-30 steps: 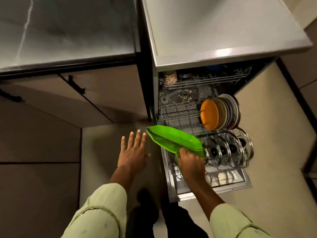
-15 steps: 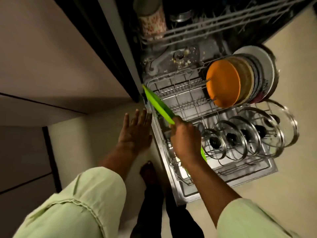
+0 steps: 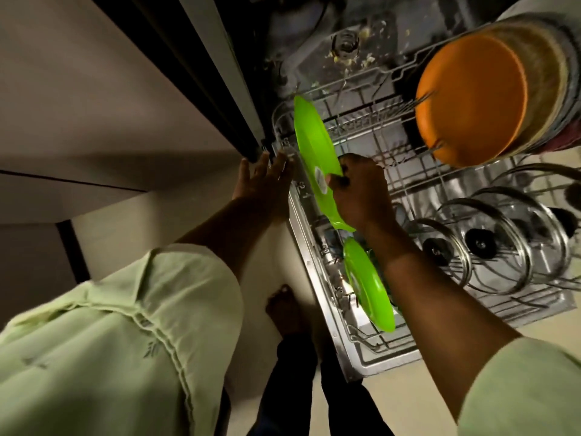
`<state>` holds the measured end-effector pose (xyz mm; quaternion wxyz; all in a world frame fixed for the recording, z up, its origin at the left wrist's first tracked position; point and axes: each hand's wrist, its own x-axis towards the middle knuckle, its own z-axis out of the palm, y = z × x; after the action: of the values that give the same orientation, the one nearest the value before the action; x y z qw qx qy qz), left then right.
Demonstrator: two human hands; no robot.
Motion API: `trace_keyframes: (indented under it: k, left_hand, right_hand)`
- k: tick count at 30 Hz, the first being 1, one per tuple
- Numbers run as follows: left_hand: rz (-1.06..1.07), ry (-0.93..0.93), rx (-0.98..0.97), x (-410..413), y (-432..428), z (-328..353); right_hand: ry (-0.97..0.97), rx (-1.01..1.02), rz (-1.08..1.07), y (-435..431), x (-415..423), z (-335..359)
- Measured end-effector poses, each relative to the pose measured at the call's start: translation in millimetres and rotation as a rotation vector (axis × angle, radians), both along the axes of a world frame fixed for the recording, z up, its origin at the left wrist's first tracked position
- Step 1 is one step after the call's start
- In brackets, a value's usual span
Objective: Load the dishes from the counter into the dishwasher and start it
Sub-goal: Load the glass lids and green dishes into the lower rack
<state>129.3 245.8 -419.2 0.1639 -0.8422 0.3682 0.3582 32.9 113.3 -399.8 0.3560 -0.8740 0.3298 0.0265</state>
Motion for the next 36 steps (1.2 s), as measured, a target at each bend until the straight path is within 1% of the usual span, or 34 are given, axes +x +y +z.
trace_keyframes:
  k: [4, 9, 15, 21, 27, 30, 33, 36]
  left_hand:
    - [0.026, -0.001, -0.003, 9, -6, -9]
    - [0.028, 0.007, 0.016, 12, -8, -16]
    - [0.058, 0.065, 0.034, 12, -12, -10]
    - [-0.005, 0.080, 0.061, 22, -11, -3]
    - [-0.009, 0.094, 0.082, 22, -16, 0]
    - [0.004, 0.106, 0.094, 23, -19, 2]
    - [-0.006, 0.111, 0.105, 25, -20, 3]
    - [-0.003, 0.127, 0.113, 24, -20, 5]
  right_hand:
    - [0.001, -0.011, 0.017, 2, 4, -6]
    - [-0.032, -0.022, 0.037, 0, 12, 3]
    - [-0.038, -0.025, 0.069, 7, 26, 6]
    - [0.030, -0.029, 0.081, 14, 34, -4]
    - [0.121, -0.059, 0.099, 18, 26, -7]
    - [0.128, -0.064, 0.105, 14, 30, -8]
    - [0.174, -0.076, 0.107, 9, 41, -15]
    - [0.213, -0.028, 0.074, 10, 48, -24]
